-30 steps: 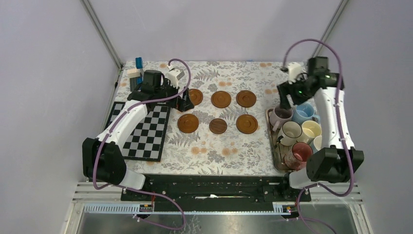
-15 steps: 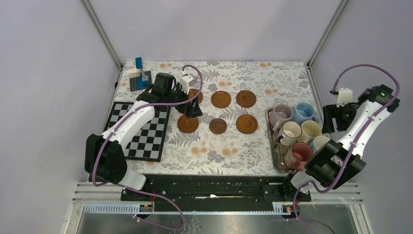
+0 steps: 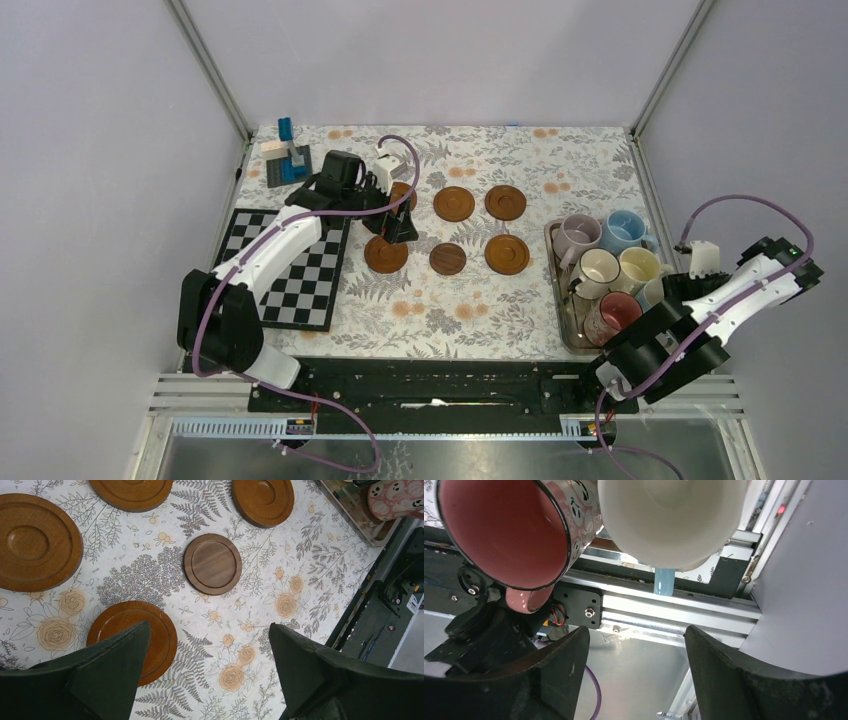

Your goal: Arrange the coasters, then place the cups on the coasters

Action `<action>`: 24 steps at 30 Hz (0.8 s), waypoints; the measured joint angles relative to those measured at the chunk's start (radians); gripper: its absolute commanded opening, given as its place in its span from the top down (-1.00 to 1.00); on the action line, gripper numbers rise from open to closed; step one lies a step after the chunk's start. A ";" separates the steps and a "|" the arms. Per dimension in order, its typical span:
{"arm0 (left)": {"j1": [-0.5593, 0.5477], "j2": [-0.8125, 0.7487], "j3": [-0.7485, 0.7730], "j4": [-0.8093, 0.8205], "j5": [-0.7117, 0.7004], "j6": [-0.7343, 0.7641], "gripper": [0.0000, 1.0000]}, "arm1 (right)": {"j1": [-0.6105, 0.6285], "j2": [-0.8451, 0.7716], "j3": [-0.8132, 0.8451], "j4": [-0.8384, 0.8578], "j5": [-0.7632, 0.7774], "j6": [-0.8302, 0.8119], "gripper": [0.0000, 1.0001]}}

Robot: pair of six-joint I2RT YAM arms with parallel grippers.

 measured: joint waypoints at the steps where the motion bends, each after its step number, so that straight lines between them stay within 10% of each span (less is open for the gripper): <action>1: 0.000 0.000 0.000 0.001 0.001 0.000 -0.96 | -0.005 0.000 -0.020 0.020 0.001 -0.006 -0.49; 24: 0.000 0.000 0.000 0.008 0.001 -0.002 -0.96 | -0.009 -0.060 -0.395 0.501 -0.083 -0.016 -0.12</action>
